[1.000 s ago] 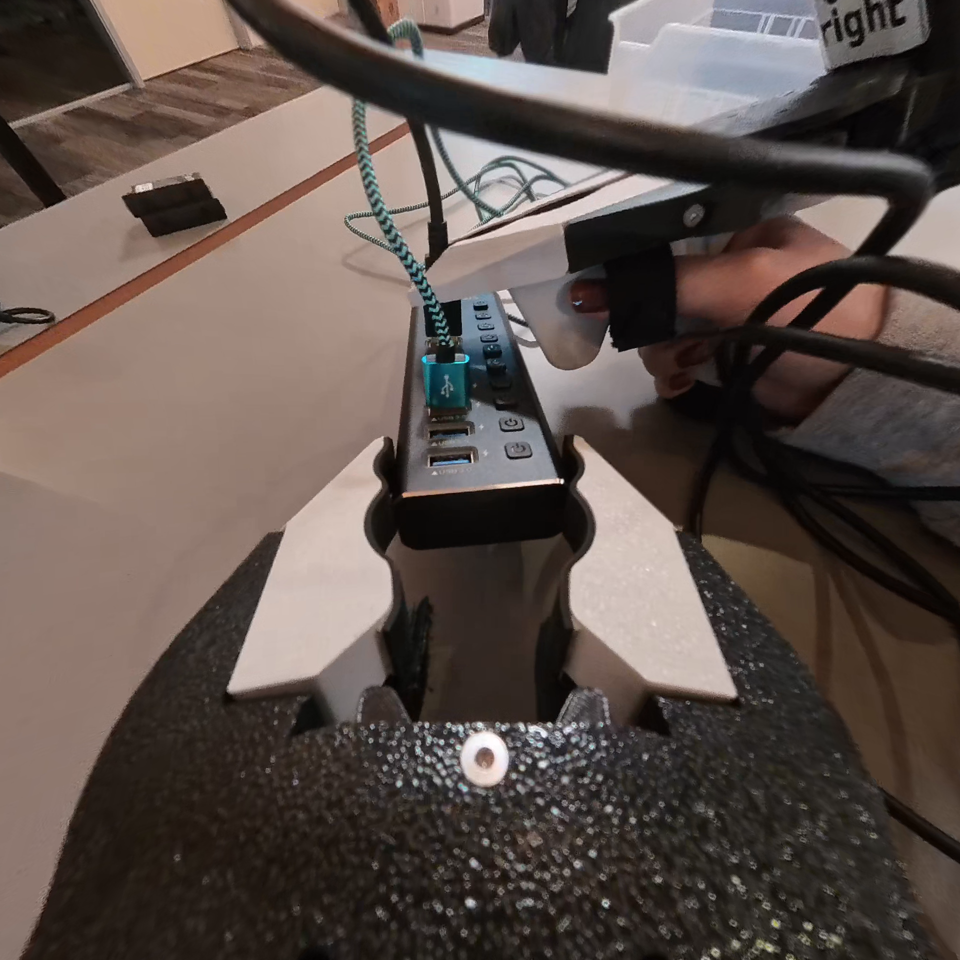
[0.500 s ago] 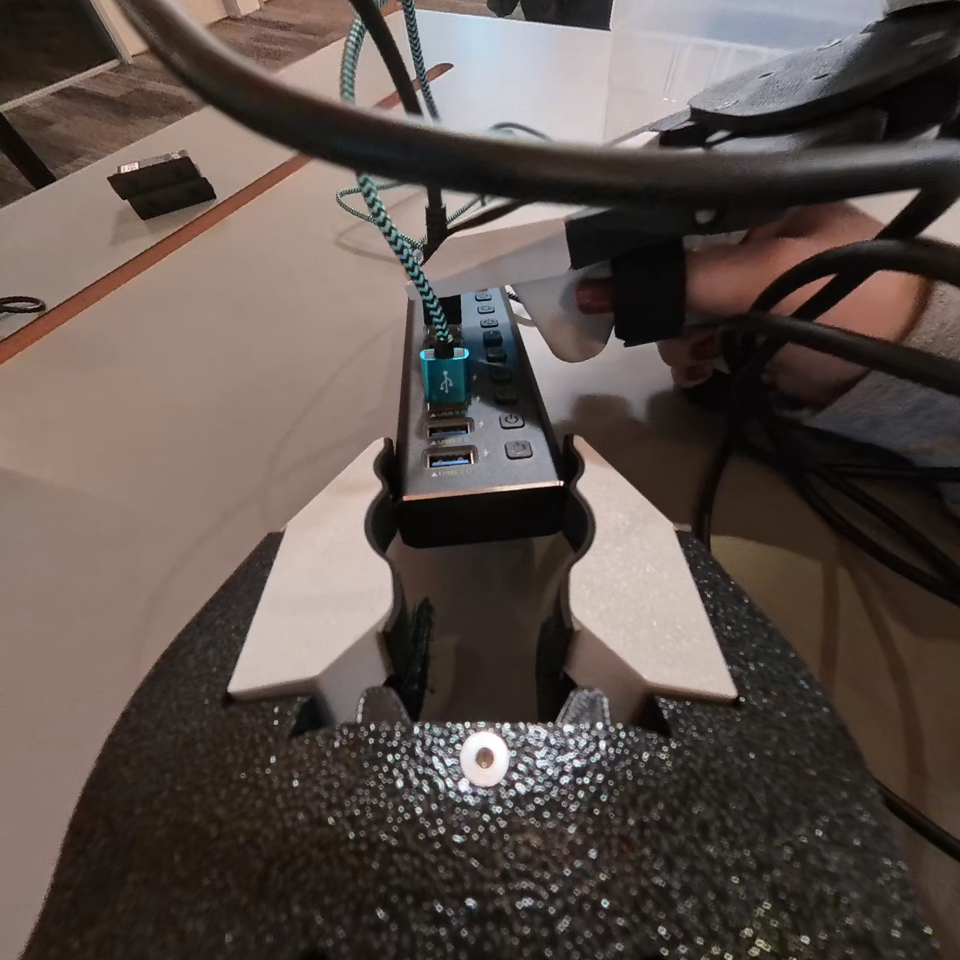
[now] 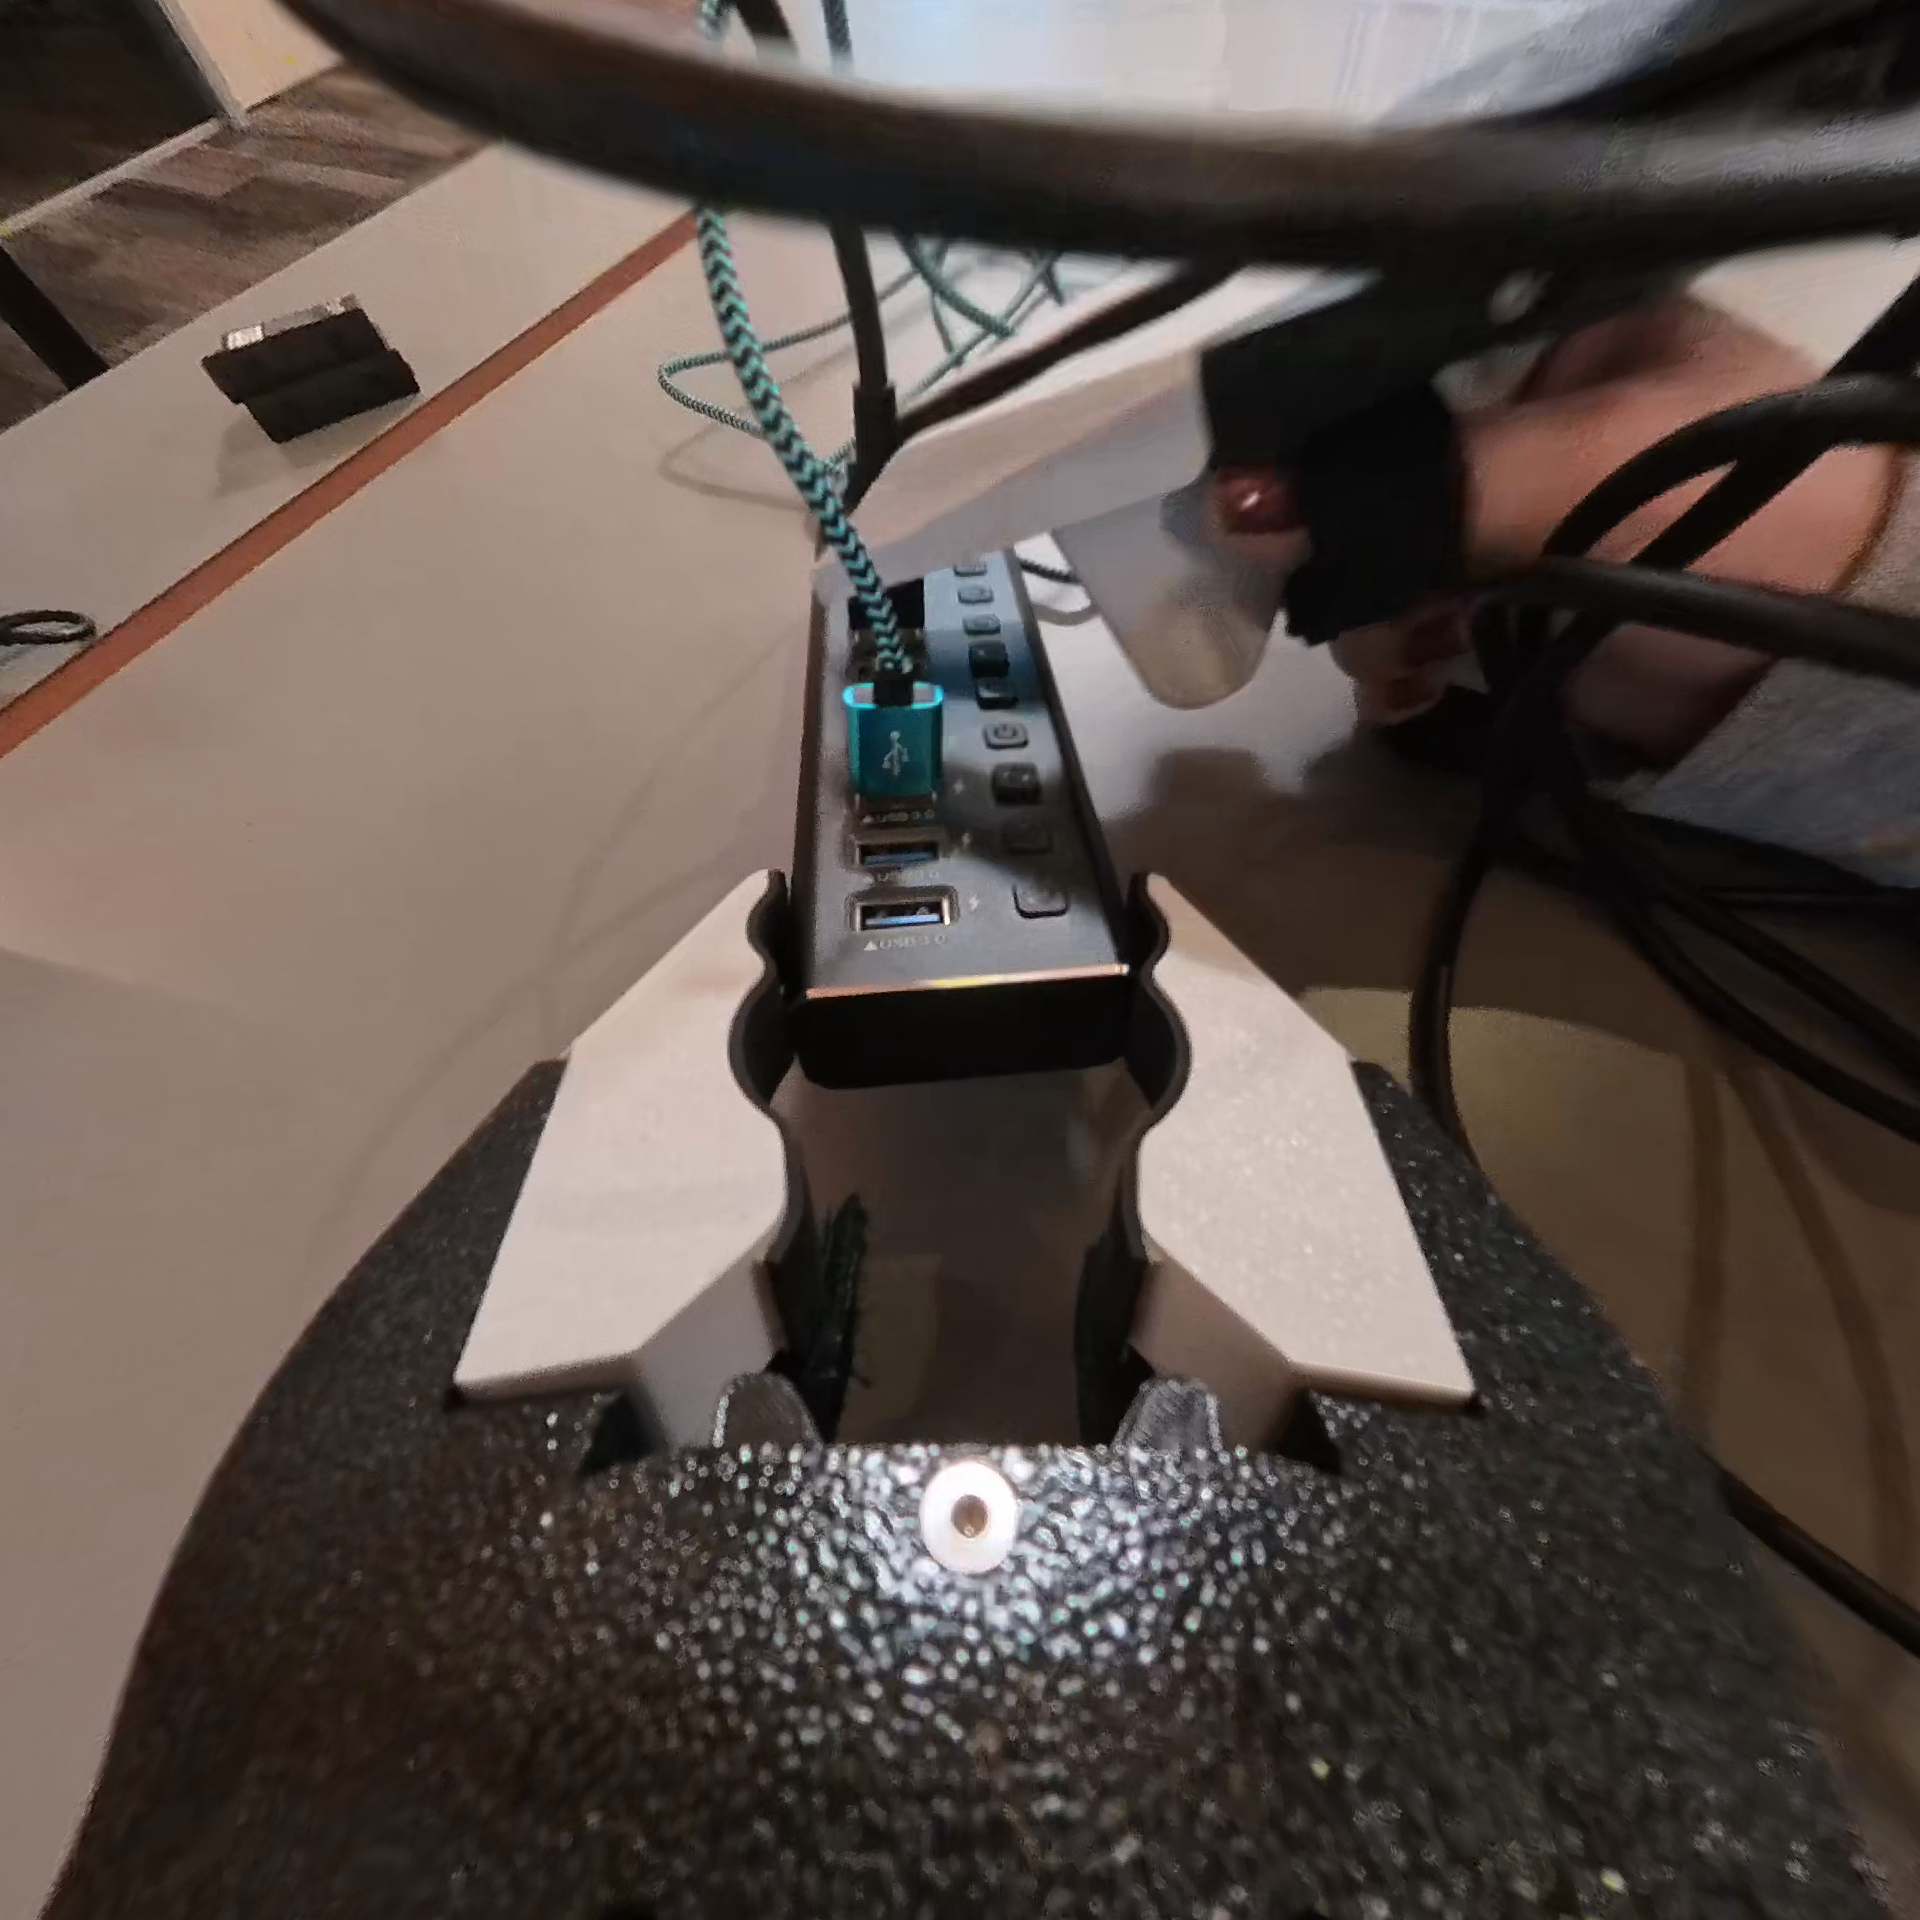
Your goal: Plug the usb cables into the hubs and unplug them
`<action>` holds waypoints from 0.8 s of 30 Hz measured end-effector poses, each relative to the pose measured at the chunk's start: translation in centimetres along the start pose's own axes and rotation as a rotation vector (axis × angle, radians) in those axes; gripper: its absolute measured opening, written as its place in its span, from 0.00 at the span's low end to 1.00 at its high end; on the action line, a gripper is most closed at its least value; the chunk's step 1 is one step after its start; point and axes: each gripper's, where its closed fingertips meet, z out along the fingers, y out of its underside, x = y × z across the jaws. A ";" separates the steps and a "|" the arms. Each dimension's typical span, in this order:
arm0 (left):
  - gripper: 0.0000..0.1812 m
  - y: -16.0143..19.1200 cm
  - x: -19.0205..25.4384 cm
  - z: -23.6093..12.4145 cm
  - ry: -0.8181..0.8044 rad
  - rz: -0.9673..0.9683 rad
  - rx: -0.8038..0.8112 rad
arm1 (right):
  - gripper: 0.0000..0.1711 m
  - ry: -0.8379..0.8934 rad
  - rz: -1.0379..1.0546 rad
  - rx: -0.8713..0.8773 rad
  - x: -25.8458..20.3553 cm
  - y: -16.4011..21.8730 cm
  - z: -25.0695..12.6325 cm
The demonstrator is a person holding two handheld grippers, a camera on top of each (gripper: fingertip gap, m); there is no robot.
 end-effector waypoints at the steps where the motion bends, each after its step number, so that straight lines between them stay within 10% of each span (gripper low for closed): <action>1: 0.35 0.1 -0.1 0.1 -0.010 0.015 -0.010 | 0.26 -0.045 0.017 0.021 -0.5 -0.5 -0.3; 14: 0.35 -0.5 -1.6 -1.7 -0.192 0.490 0.024 | 0.32 -0.198 -0.399 0.137 -5.2 -10.9 -9.5; 24: 0.34 -0.2 -0.7 -2.1 -0.329 0.988 -0.046 | 0.27 -0.561 -1.080 -0.913 -4.8 -2.6 -1.6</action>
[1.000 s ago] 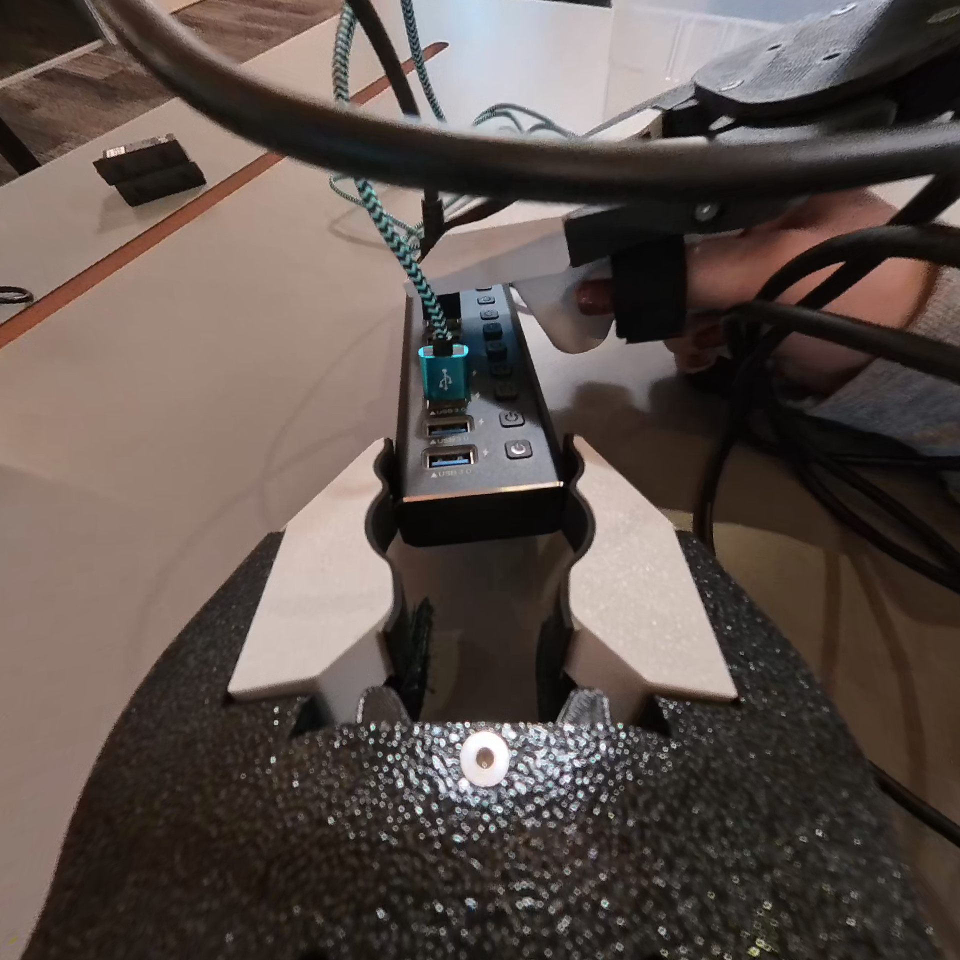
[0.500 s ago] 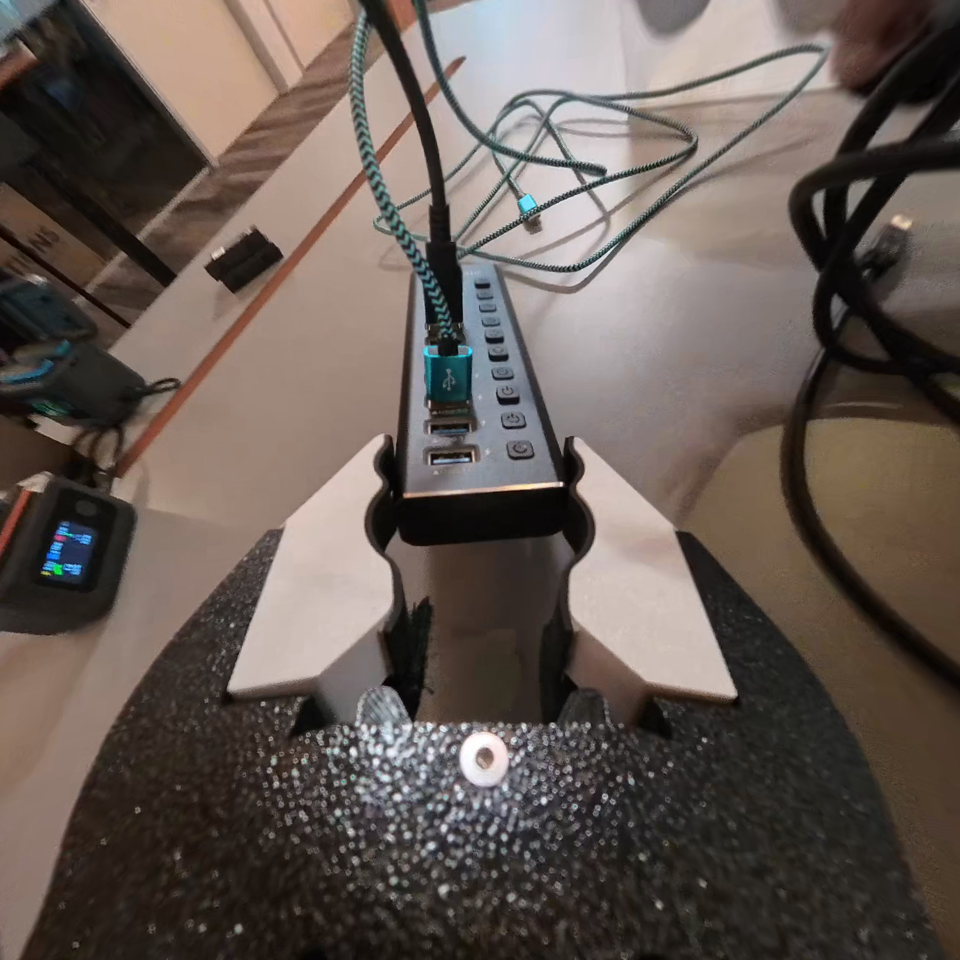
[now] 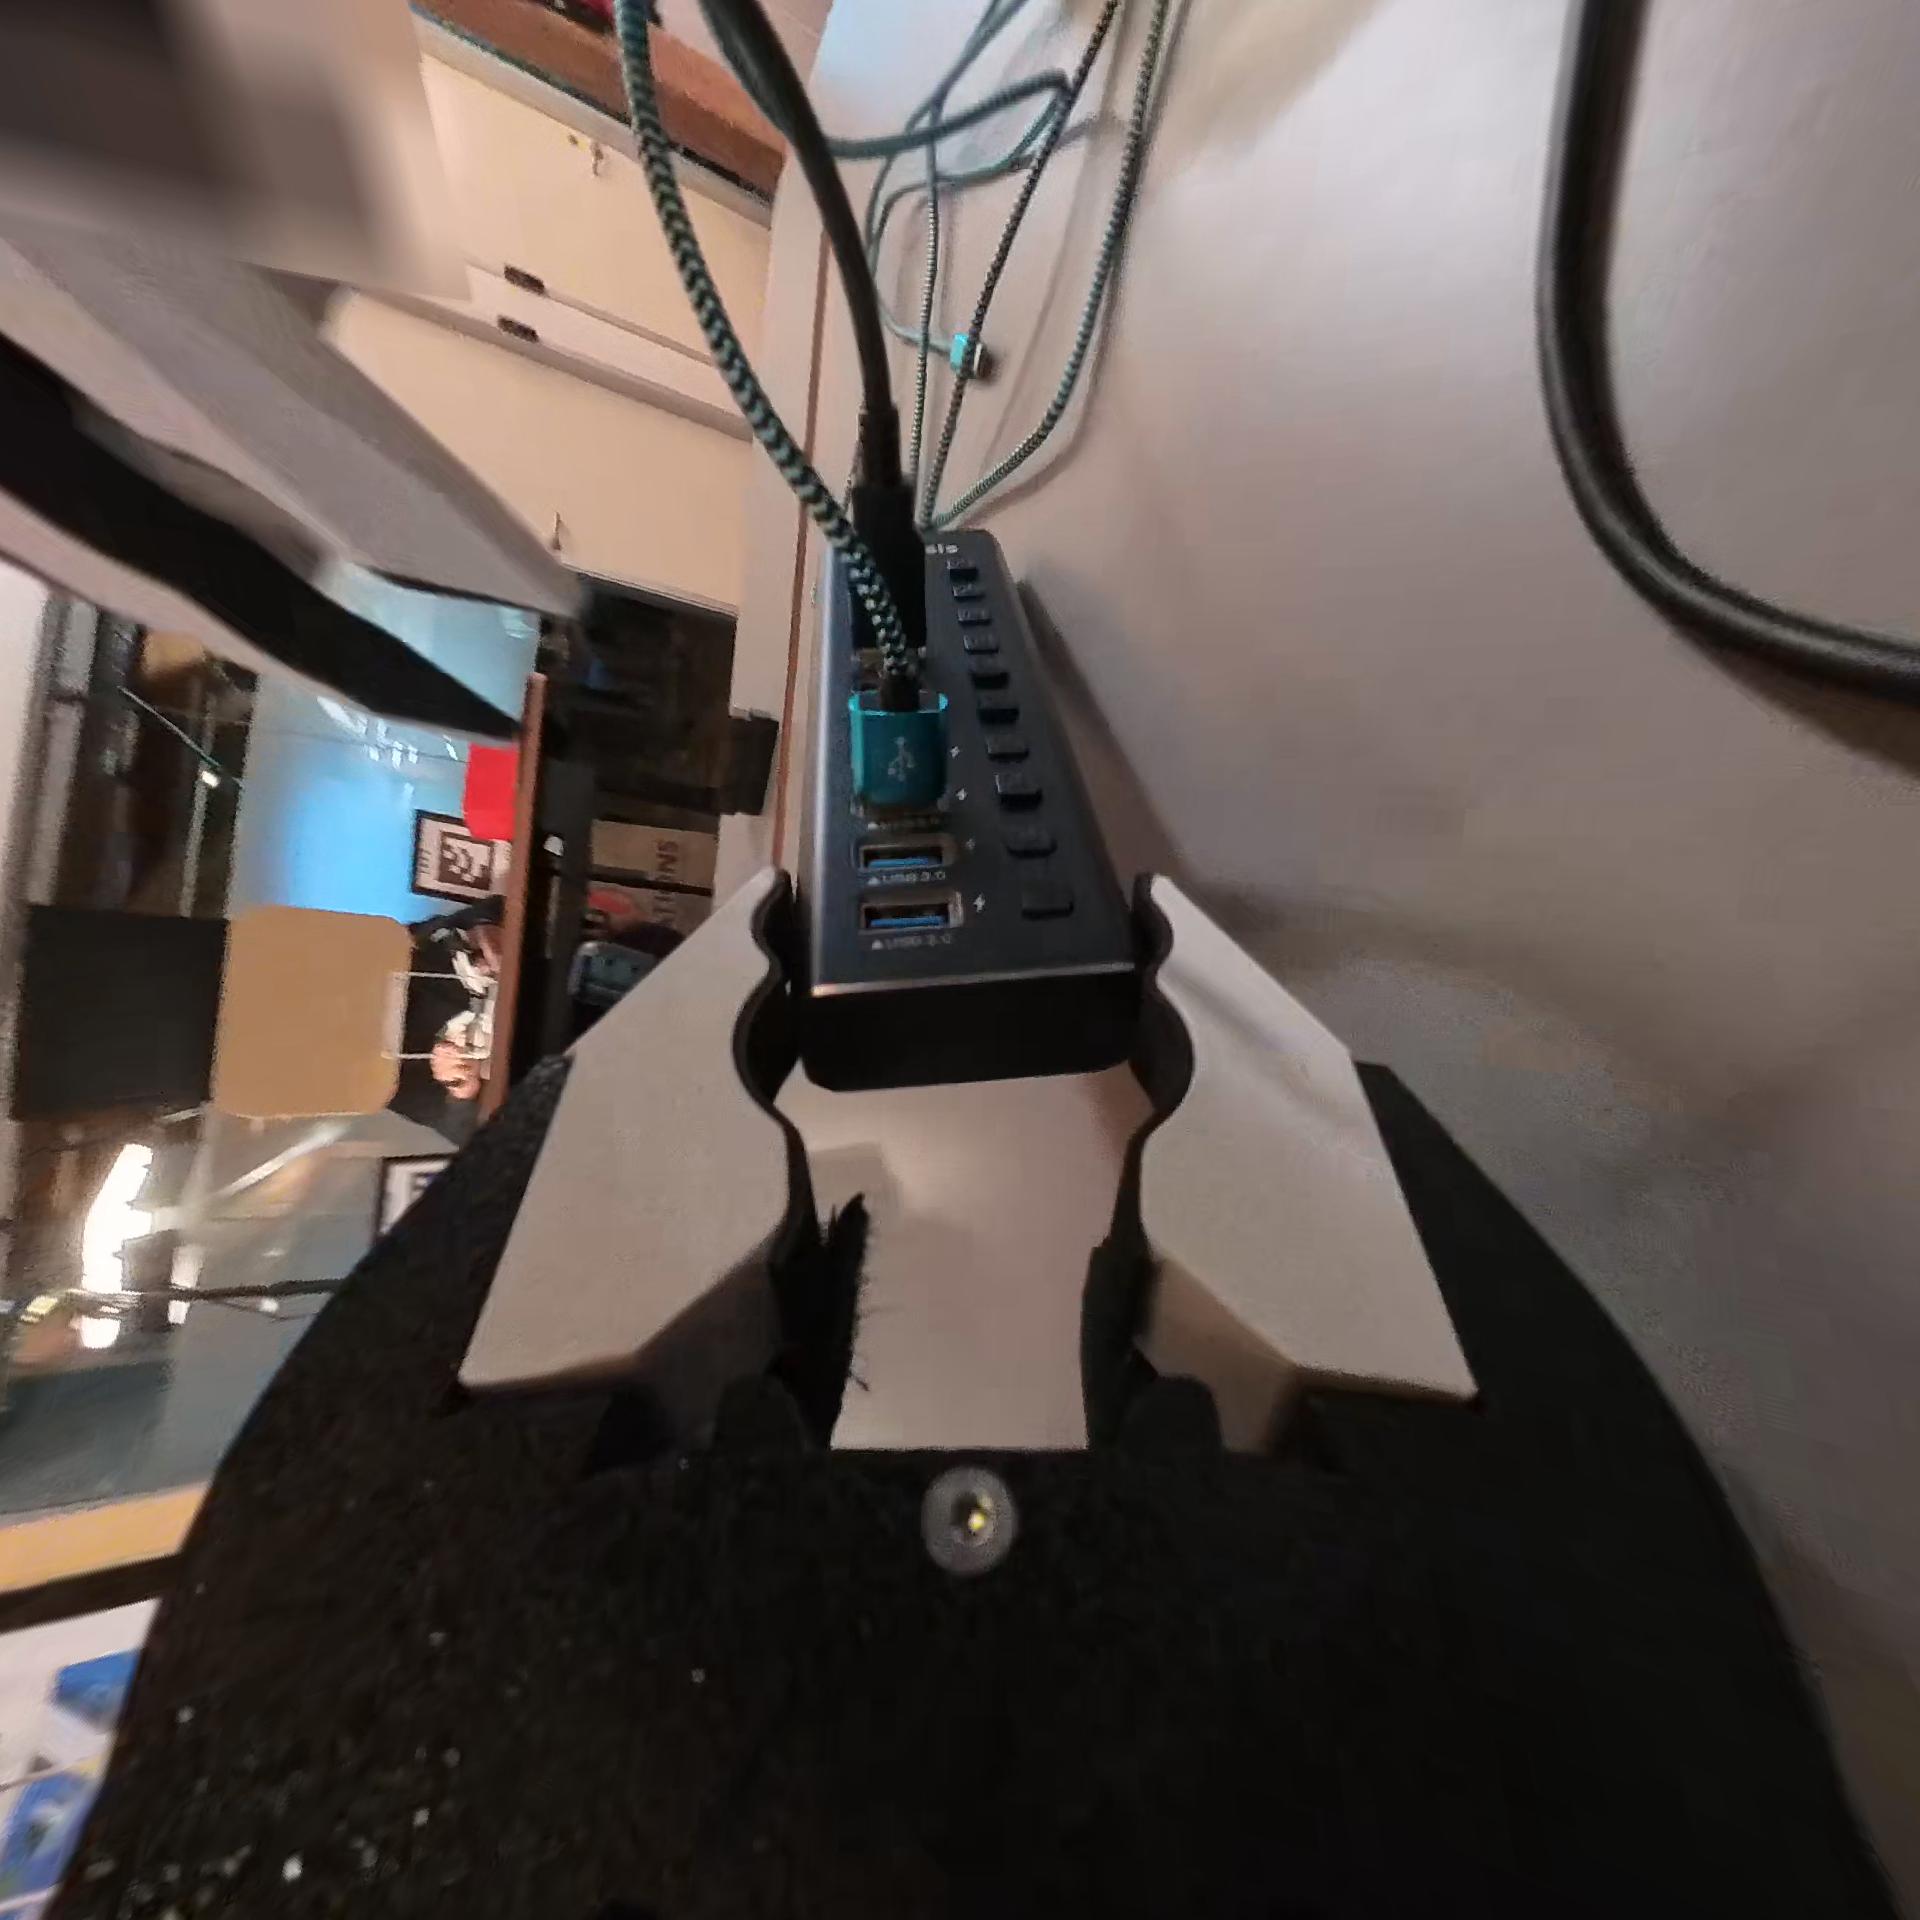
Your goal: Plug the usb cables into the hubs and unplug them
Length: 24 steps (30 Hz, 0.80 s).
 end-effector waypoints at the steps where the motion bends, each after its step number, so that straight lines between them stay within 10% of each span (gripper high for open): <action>1: 0.34 0.0 0.0 -0.1 -0.008 0.038 -0.005 | 0.29 -0.042 -0.031 -0.065 -0.1 0.7 0.9; 6: 0.34 0.3 0.1 -0.1 -0.034 0.168 -0.032 | 0.36 -0.190 -0.202 -0.298 -2.0 2.8 4.9; 13: 0.34 -0.3 0.2 -0.2 -0.046 0.203 -0.013 | 0.19 -0.190 -0.286 -0.385 -2.6 3.8 7.2; 24: 0.43 2.1 -5.0 -1.8 -0.249 -0.172 -0.016 | 0.15 0.167 -0.099 -0.169 0.9 2.2 0.1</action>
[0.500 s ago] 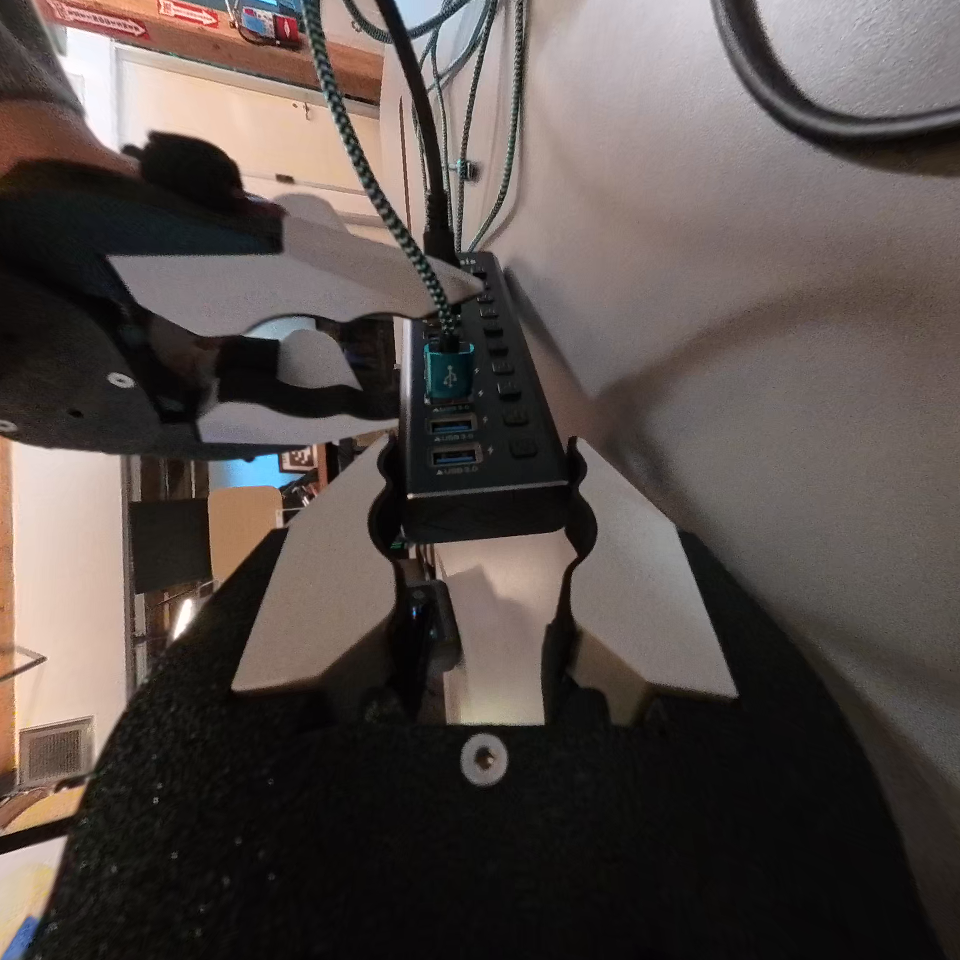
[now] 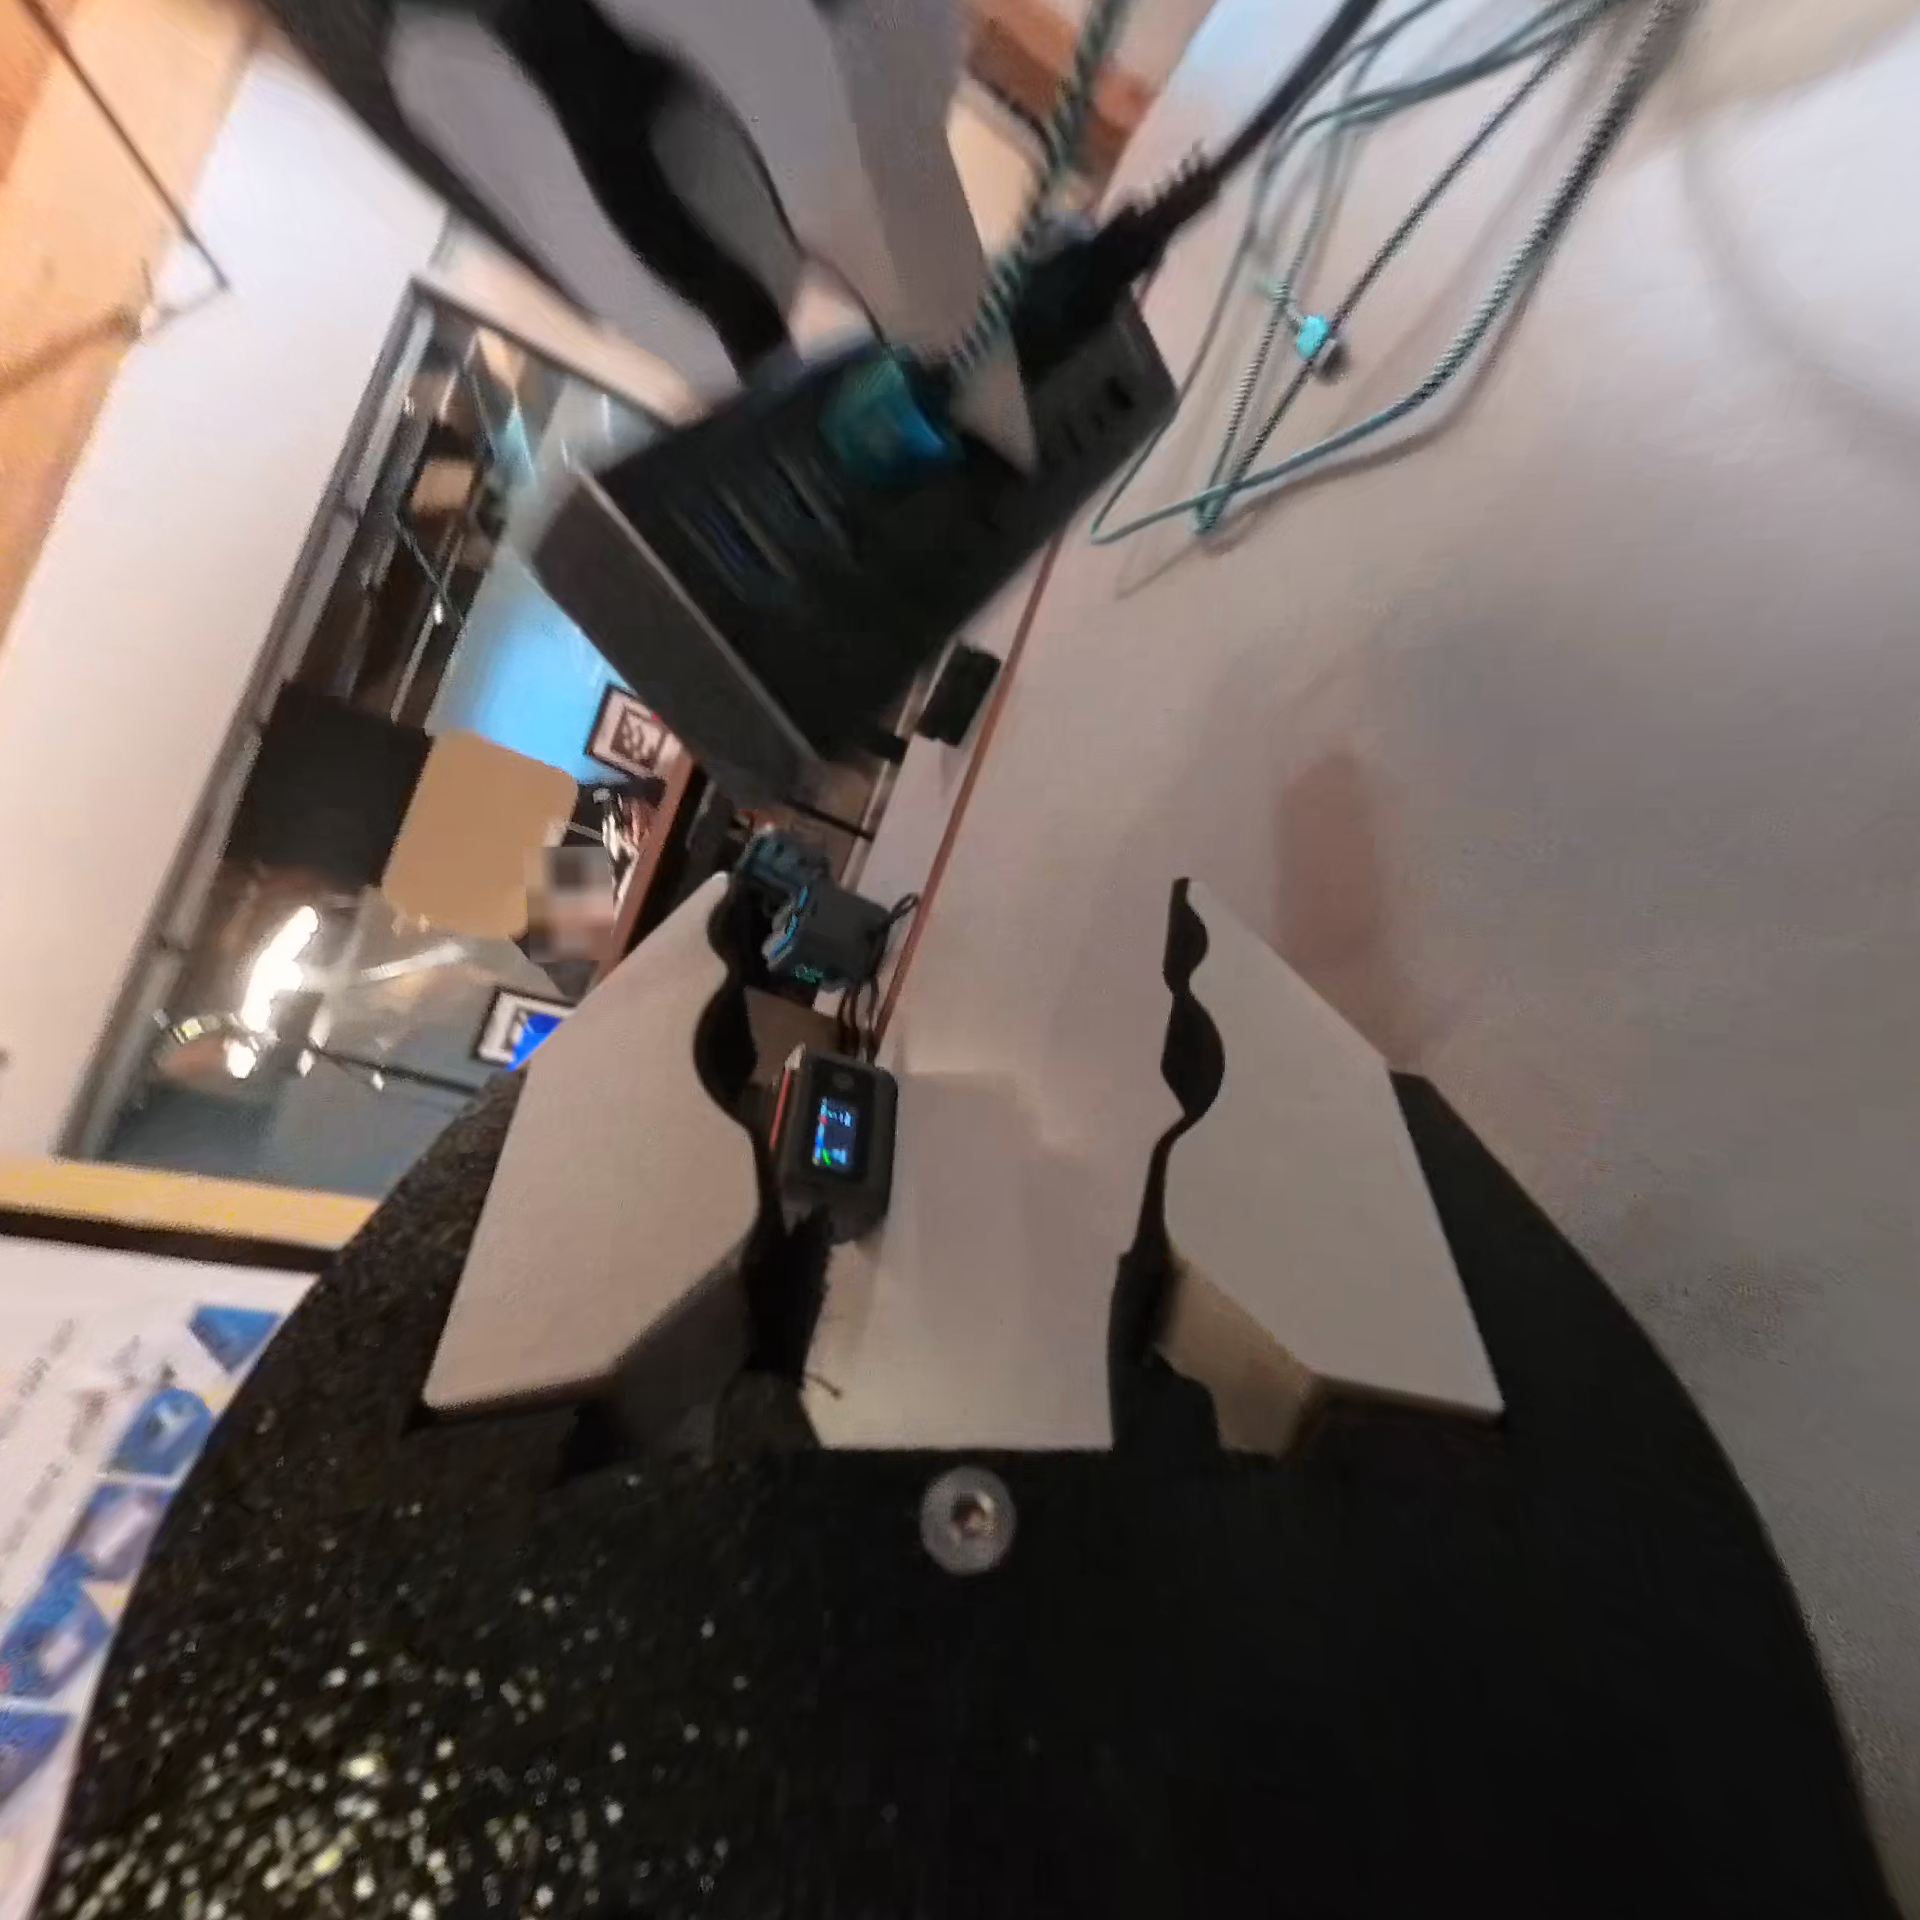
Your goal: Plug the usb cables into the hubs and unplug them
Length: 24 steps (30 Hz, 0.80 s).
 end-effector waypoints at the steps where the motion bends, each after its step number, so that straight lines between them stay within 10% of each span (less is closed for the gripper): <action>1: 0.42 0.4 -0.3 0.1 -0.005 -0.042 -0.010 | 0.15 0.067 0.036 0.035 1.1 -0.1 -1.8; 15: 0.49 -2.8 0.5 -0.7 0.323 -0.696 0.236 | 0.15 0.892 0.181 0.119 12.3 -0.6 -31.8; 24: 0.72 -9.5 -5.9 -5.1 0.372 -0.938 0.575 | 0.15 1.048 0.211 0.183 13.3 -3.5 -41.3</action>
